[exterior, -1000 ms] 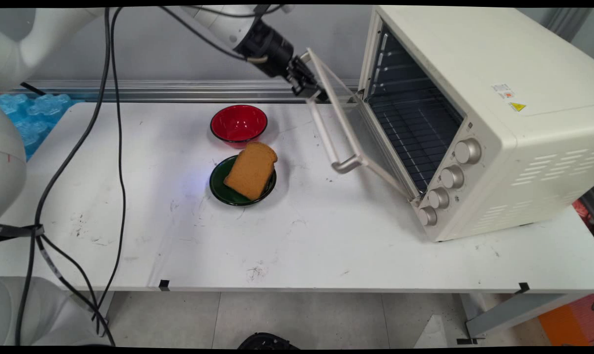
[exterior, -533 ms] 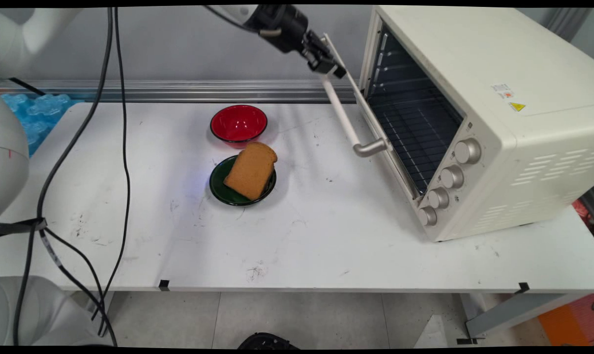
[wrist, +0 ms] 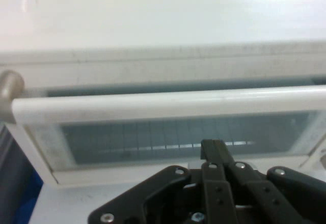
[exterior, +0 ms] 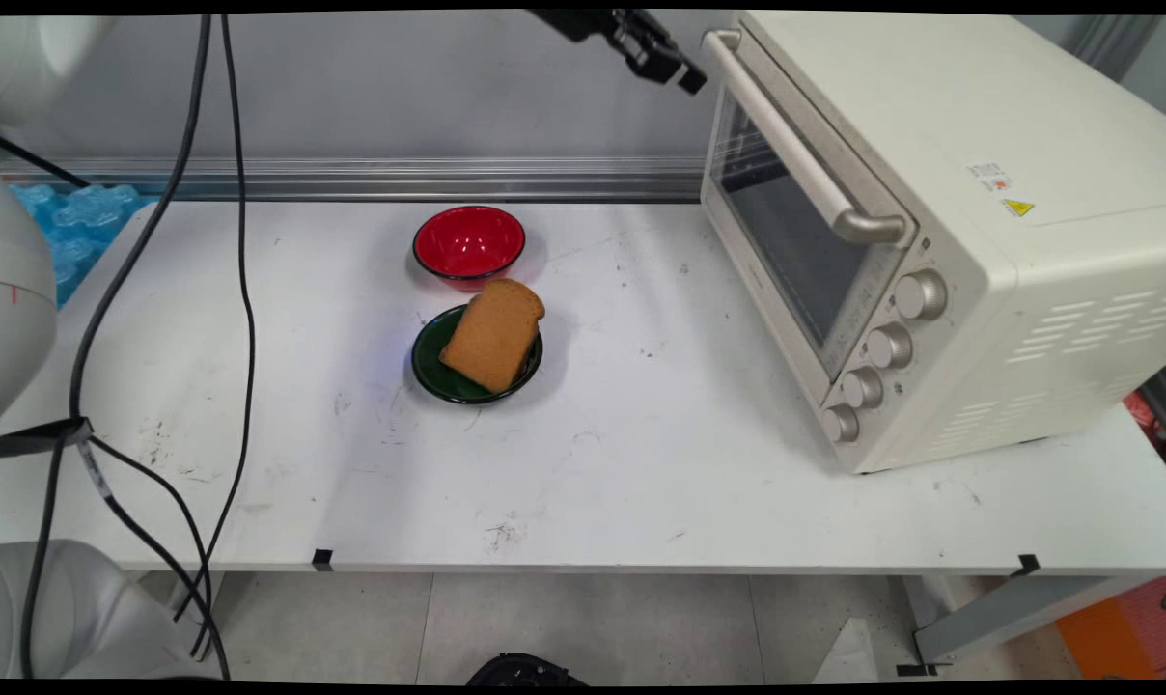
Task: Close the oven
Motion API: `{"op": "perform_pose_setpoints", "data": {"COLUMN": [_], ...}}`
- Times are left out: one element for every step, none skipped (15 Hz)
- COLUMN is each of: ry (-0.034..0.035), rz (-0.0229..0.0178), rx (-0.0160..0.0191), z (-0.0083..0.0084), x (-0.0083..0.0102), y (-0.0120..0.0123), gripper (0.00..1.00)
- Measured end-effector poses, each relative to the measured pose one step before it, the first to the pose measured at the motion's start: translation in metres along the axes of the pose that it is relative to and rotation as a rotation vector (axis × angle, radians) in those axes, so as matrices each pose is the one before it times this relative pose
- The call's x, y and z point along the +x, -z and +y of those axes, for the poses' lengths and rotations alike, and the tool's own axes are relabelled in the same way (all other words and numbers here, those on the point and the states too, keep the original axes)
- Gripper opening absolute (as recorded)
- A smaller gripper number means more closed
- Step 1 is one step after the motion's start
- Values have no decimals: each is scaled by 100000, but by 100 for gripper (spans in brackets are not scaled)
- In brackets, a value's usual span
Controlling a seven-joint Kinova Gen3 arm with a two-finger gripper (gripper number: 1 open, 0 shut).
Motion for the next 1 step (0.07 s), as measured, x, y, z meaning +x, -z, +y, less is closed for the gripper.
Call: {"op": "perform_pose_setpoints", "data": {"ry": [-212], "rz": [585], "rx": [175], "z": [7], "x": [378], "y": [230], "gripper": [0]}}
